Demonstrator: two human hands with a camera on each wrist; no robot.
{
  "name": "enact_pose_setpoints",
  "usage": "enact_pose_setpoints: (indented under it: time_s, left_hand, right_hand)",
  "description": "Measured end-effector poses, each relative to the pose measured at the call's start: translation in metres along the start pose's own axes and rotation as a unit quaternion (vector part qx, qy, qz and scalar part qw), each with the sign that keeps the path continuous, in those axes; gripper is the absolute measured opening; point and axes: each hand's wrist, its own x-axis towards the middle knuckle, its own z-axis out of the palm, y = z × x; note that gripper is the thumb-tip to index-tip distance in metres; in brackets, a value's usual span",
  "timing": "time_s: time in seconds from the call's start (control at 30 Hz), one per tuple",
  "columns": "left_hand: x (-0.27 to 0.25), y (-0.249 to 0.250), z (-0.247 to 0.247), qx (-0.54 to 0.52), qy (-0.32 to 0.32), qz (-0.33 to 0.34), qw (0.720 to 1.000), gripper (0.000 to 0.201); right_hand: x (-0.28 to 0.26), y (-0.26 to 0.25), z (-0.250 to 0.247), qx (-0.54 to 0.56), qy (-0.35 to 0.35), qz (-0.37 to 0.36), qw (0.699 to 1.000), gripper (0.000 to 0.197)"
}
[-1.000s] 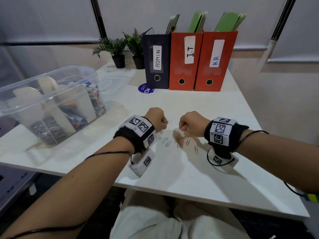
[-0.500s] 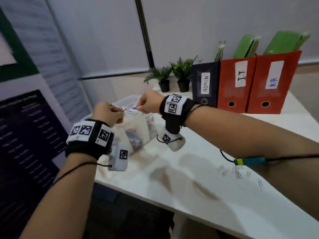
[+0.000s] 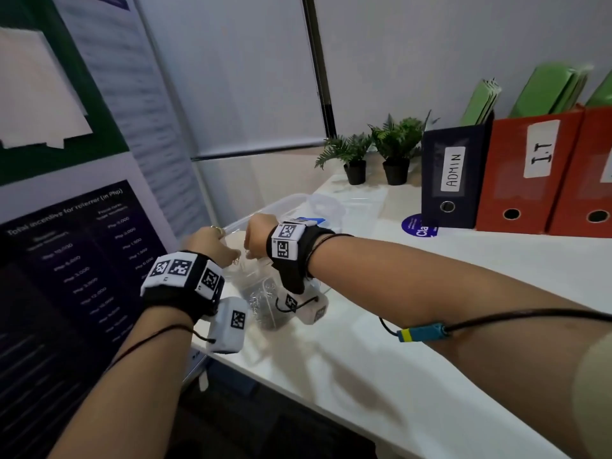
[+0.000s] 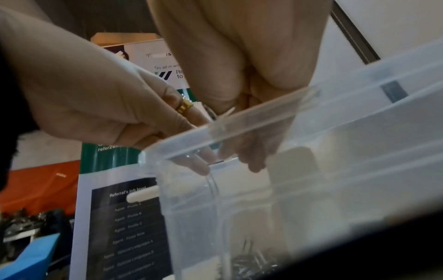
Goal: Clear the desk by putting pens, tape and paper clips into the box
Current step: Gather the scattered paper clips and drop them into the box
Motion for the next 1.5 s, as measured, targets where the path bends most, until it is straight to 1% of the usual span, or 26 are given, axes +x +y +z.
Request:
enact_pose_setpoints:
  time_s: [0.1, 0.23, 0.37, 0.43, 0.53, 0.63, 0.7, 0.73, 0.77, 0.8, 0.87, 0.9, 0.97, 1.03, 1.1, 1.13, 1.17, 1.2, 1.23, 1.3, 1.33, 1.37, 1.4, 1.43, 1.47, 1.5]
  left_hand:
    - [0.001, 0.001, 0.003, 0.001, 0.003, 0.017, 1.000, 0.054]
    - [-0.004, -0.001, 0.007, -0.025, 0.034, 0.023, 0.999, 0.052]
    - [-0.015, -0.001, 0.008, -0.034, 0.077, 0.051, 0.995, 0.037]
    - [-0.020, 0.000, 0.009, -0.047, 0.079, 0.061, 0.994, 0.032]
    - [-0.034, 0.009, 0.010, -0.095, 0.095, 0.079, 0.988, 0.033]
    - [-0.057, 0.029, 0.013, -0.117, 0.141, 0.156, 0.971, 0.031]
    - [-0.077, 0.049, 0.019, -0.127, 0.154, 0.216, 0.956, 0.031]
    - [-0.089, 0.062, 0.028, -0.126, 0.147, 0.252, 0.948, 0.031]
    - [-0.102, 0.076, 0.038, -0.113, 0.130, 0.289, 0.942, 0.032]
    - [-0.116, 0.089, 0.048, -0.091, 0.097, 0.329, 0.935, 0.033]
    - [-0.145, 0.115, 0.071, -0.040, -0.011, 0.397, 0.917, 0.033]
    - [-0.157, 0.127, 0.082, -0.013, -0.071, 0.420, 0.905, 0.033]
    - [-0.177, 0.151, 0.106, 0.033, -0.176, 0.446, 0.877, 0.033]
    - [-0.190, 0.170, 0.132, 0.068, -0.237, 0.439, 0.864, 0.037]
    - [-0.202, 0.185, 0.153, 0.110, -0.282, 0.441, 0.845, 0.040]
    - [-0.209, 0.191, 0.160, 0.120, -0.302, 0.449, 0.832, 0.038]
    - [-0.215, 0.197, 0.167, 0.128, -0.319, 0.450, 0.825, 0.030]
    - [-0.220, 0.202, 0.173, 0.133, -0.326, 0.452, 0.820, 0.020]
    - [-0.224, 0.205, 0.177, 0.126, -0.325, 0.452, 0.821, 0.018]
    - [-0.231, 0.212, 0.185, 0.120, -0.310, 0.441, 0.833, 0.040]
    - [-0.234, 0.214, 0.188, 0.119, -0.303, 0.440, 0.837, 0.045]
    - [-0.236, 0.217, 0.191, 0.126, -0.302, 0.442, 0.835, 0.045]
    - [-0.238, 0.220, 0.192, 0.133, -0.308, 0.446, 0.830, 0.043]
    - [-0.239, 0.222, 0.196, 0.133, -0.317, 0.452, 0.823, 0.047]
    - [-0.240, 0.224, 0.196, 0.124, -0.325, 0.456, 0.819, 0.056]
    - [-0.239, 0.226, 0.196, 0.110, -0.330, 0.456, 0.819, 0.064]
  right_hand:
    - [-0.006, 0.005, -0.001, 0.005, 0.024, -0.017, 1.000, 0.034]
    - [-0.011, 0.009, 0.003, -0.003, 0.033, -0.049, 0.998, 0.026]
    - [-0.019, 0.013, -0.001, -0.011, 0.024, -0.089, 0.996, 0.018]
    - [-0.028, 0.014, -0.007, 0.004, 0.025, -0.104, 0.994, 0.020]
    - [-0.053, 0.023, -0.022, 0.023, 0.061, -0.134, 0.989, 0.027]
    - [-0.092, 0.050, -0.045, 0.053, 0.107, -0.151, 0.981, 0.027]
    - [-0.121, 0.085, -0.060, 0.051, 0.139, -0.125, 0.981, 0.026]
    - [-0.137, 0.108, -0.066, 0.043, 0.145, -0.097, 0.984, 0.026]
    - [-0.155, 0.133, -0.072, 0.030, 0.138, -0.064, 0.988, 0.025]
    - [-0.173, 0.157, -0.076, 0.010, 0.117, -0.030, 0.993, 0.024]
    - [-0.214, 0.203, -0.082, -0.049, 0.057, 0.036, 0.996, 0.023]
    - [-0.234, 0.223, -0.084, -0.077, 0.031, 0.064, 0.994, 0.022]
    - [-0.272, 0.255, -0.088, -0.117, -0.011, 0.111, 0.987, 0.021]
    - [-0.301, 0.278, -0.087, -0.145, -0.045, 0.144, 0.978, 0.022]
    - [-0.324, 0.295, -0.083, -0.155, -0.063, 0.164, 0.972, 0.025]
    - [-0.332, 0.301, -0.080, -0.149, -0.065, 0.168, 0.972, 0.026]
    - [-0.339, 0.306, -0.077, -0.137, -0.064, 0.174, 0.973, 0.026]
    - [-0.344, 0.309, -0.075, -0.127, -0.066, 0.181, 0.973, 0.027]
    - [-0.346, 0.311, -0.073, -0.125, -0.070, 0.184, 0.972, 0.032]
    - [-0.349, 0.312, -0.069, -0.146, -0.092, 0.189, 0.967, 0.054]
    - [-0.349, 0.312, -0.066, -0.158, -0.100, 0.185, 0.965, 0.060]
    - [-0.348, 0.310, -0.064, -0.164, -0.105, 0.178, 0.965, 0.060]
    - [-0.348, 0.309, -0.061, -0.163, -0.106, 0.168, 0.966, 0.054]
    - [-0.347, 0.309, -0.058, -0.160, -0.104, 0.158, 0.969, 0.045]
    - [-0.347, 0.308, -0.056, -0.158, -0.104, 0.144, 0.971, 0.038]
    - [-0.346, 0.308, -0.054, -0.160, -0.104, 0.132, 0.973, 0.038]
